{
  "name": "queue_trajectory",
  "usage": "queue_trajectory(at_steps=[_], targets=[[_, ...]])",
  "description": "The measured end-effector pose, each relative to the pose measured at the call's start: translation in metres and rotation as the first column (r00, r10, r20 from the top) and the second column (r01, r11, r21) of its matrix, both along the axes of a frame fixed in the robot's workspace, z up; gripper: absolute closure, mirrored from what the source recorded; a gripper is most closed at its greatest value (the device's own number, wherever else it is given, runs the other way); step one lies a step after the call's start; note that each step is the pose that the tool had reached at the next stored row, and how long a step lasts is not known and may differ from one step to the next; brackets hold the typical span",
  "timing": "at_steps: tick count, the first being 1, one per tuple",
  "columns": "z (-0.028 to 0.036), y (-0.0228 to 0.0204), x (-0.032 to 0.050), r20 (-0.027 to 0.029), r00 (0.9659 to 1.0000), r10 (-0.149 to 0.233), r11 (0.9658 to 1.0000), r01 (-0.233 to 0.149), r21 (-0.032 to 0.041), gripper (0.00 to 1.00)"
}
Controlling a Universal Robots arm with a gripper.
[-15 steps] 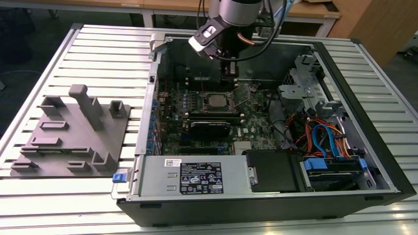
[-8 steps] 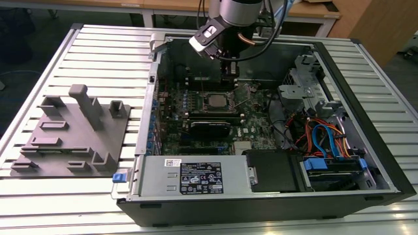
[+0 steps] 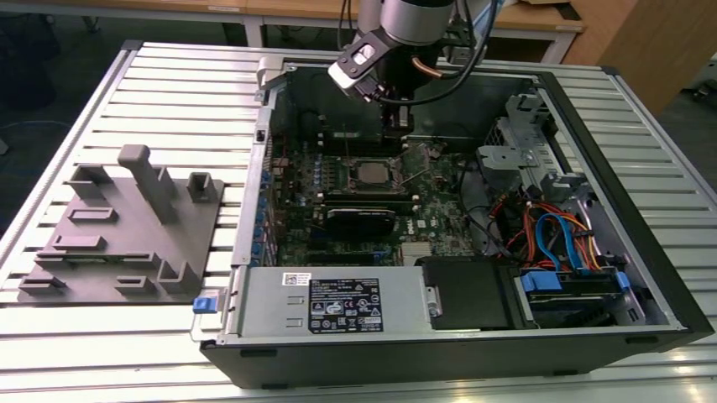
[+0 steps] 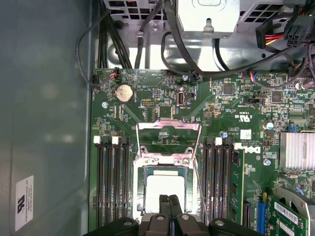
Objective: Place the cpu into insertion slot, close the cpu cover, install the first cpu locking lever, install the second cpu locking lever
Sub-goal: 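Close the cpu cover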
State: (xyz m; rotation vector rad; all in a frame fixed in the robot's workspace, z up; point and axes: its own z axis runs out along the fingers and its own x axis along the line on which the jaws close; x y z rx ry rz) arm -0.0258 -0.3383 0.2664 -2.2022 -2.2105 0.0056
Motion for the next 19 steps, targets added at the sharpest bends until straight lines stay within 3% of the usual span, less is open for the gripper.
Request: queue_trajectory(at_steps=[19], targets=[[-0.0002,0.0000,0.0054,-0.0001,1.0000,0.000,1.0000,0.000,-0.0001,0.90]])
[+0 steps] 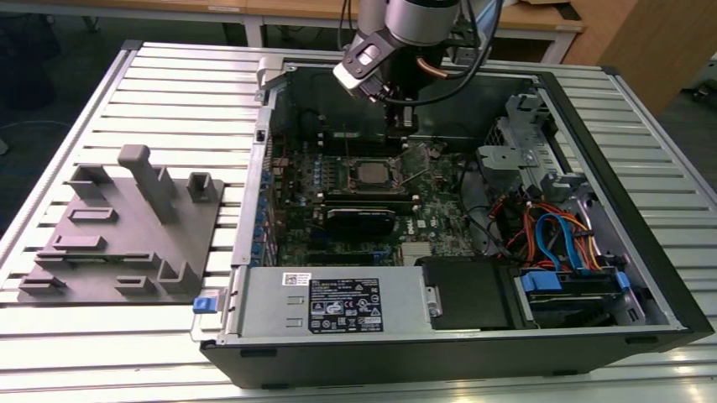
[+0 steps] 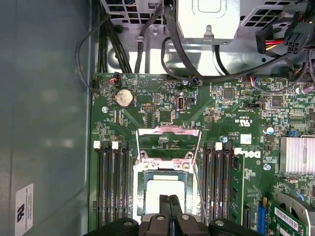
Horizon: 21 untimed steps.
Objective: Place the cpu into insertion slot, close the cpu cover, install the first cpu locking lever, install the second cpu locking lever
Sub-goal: 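Close the cpu cover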
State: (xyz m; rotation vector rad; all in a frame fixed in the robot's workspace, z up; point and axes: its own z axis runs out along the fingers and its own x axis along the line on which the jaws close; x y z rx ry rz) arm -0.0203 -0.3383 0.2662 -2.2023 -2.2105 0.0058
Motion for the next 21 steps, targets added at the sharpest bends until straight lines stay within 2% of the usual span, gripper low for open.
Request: queue_trajectory(at_steps=[21], targets=[[0.0000,0.0000,0.0056,0.0001,1.0000,0.000,1.0000,0.000,0.0001,0.90]])
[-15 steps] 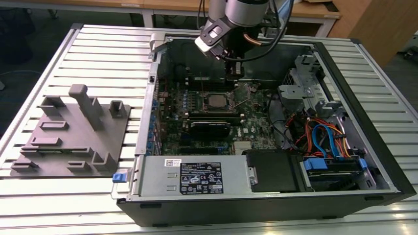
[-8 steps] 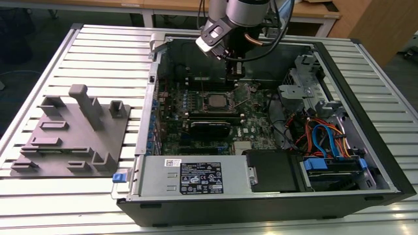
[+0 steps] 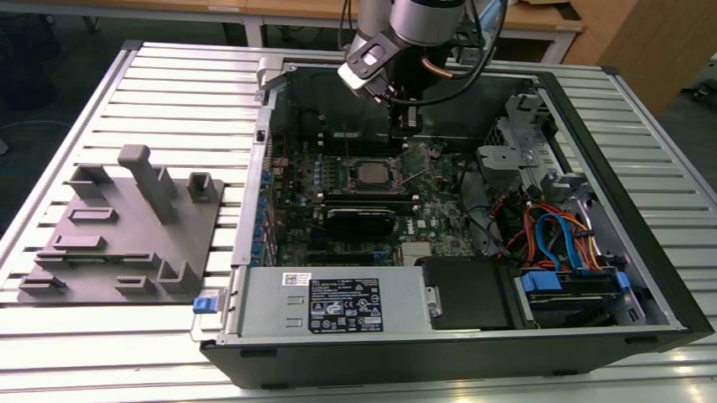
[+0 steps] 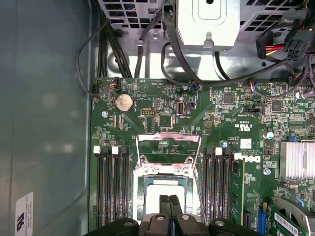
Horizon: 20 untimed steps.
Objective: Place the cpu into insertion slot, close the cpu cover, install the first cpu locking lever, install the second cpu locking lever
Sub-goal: 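Close the cpu cover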
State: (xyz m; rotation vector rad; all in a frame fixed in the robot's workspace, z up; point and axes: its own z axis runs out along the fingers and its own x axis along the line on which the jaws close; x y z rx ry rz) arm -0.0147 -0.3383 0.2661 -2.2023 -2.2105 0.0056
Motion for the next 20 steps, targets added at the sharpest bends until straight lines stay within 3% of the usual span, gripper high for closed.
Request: queue_trajectory(at_steps=[20], targets=[[0.0000,0.0000,0.0063,0.0000,1.0000,0.000,1.0000,0.000,0.0000,0.90]])
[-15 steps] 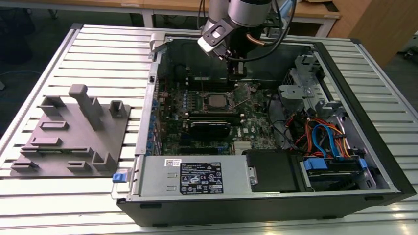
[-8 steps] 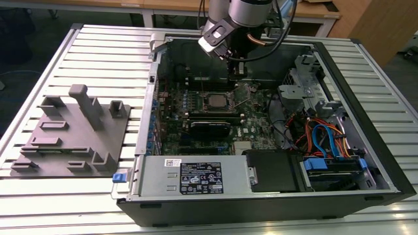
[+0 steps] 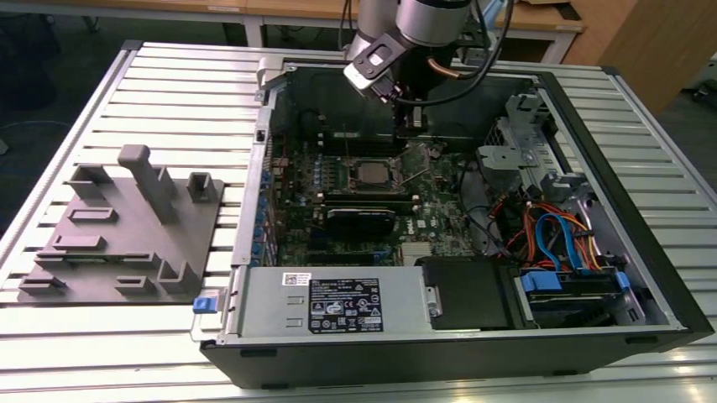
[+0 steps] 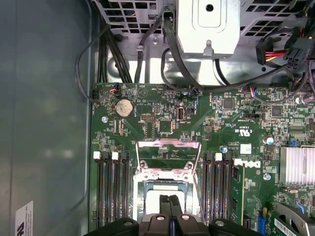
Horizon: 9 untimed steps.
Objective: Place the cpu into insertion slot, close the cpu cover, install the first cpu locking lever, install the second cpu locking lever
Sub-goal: 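Close the cpu cover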
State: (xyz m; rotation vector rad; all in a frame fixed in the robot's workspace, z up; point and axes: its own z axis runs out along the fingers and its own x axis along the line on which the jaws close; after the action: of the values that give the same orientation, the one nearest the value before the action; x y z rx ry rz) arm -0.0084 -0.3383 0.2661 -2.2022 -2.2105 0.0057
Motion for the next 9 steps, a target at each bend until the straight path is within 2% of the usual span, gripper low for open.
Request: queue_trajectory(at_steps=[9], targets=[[0.0000,0.0000,0.0030,0.0000,1.0000,0.000,1.0000,0.000,0.0000,0.90]])
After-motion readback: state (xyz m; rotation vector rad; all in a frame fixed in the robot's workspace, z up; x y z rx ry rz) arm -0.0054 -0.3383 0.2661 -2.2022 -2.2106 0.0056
